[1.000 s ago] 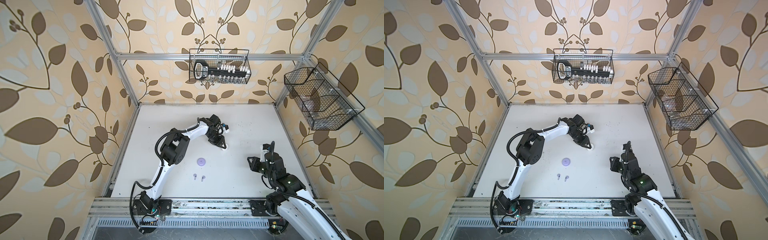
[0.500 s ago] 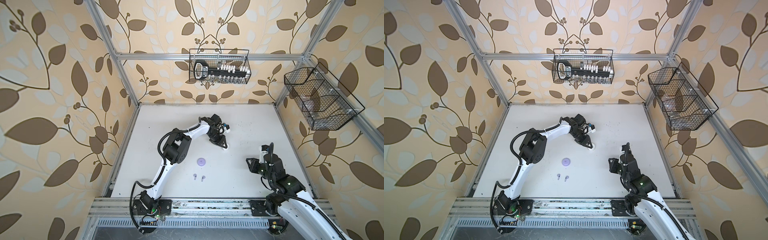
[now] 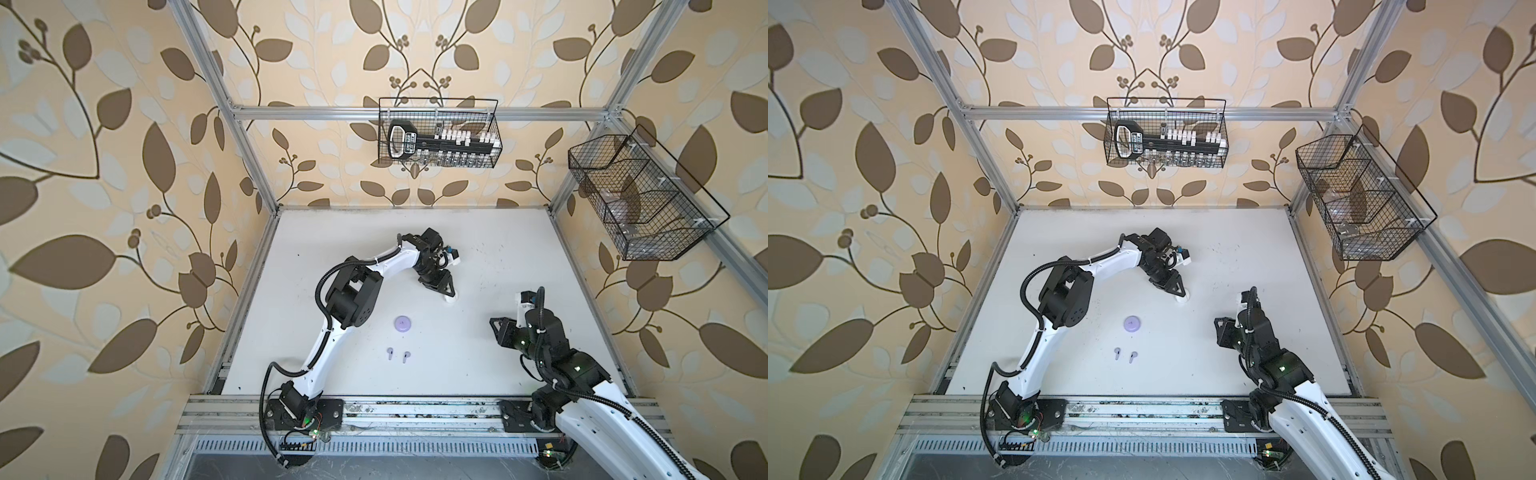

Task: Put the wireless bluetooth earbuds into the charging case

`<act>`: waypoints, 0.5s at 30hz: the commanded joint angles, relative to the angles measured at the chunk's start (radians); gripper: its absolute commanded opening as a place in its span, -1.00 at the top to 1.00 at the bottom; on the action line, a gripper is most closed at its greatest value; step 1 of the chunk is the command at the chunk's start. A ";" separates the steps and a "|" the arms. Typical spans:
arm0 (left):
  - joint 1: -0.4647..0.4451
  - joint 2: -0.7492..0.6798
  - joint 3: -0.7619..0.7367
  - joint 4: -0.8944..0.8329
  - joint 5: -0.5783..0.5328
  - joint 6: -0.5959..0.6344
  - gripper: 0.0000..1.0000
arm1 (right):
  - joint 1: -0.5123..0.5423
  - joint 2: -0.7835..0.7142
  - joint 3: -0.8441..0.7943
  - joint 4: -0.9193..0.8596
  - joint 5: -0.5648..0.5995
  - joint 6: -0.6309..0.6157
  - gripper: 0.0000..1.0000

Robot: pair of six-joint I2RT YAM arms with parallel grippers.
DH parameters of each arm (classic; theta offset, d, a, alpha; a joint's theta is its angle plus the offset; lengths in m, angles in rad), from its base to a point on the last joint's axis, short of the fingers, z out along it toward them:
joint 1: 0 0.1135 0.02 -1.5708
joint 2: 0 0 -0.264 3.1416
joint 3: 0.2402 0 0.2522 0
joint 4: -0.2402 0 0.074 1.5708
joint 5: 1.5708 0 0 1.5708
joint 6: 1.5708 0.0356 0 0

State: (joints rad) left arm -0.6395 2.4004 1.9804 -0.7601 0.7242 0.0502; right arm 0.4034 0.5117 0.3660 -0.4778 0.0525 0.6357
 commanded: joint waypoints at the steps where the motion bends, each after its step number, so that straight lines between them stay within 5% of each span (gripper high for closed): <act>1: 0.013 0.007 0.024 -0.027 -0.006 0.017 0.25 | 0.011 0.000 -0.019 -0.008 0.007 0.016 0.33; 6: 0.029 -0.002 0.023 -0.030 -0.050 0.015 -0.04 | 0.028 -0.001 -0.016 -0.004 0.012 0.027 0.32; 15: 0.091 -0.083 -0.063 -0.004 -0.099 0.029 -0.02 | 0.108 0.051 0.018 0.024 0.048 0.048 0.26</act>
State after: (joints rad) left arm -0.5682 2.3943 1.9594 -0.7544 0.6460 0.0525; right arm 0.4877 0.5480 0.3664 -0.4709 0.0681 0.6647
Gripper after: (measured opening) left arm 0.510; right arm 0.366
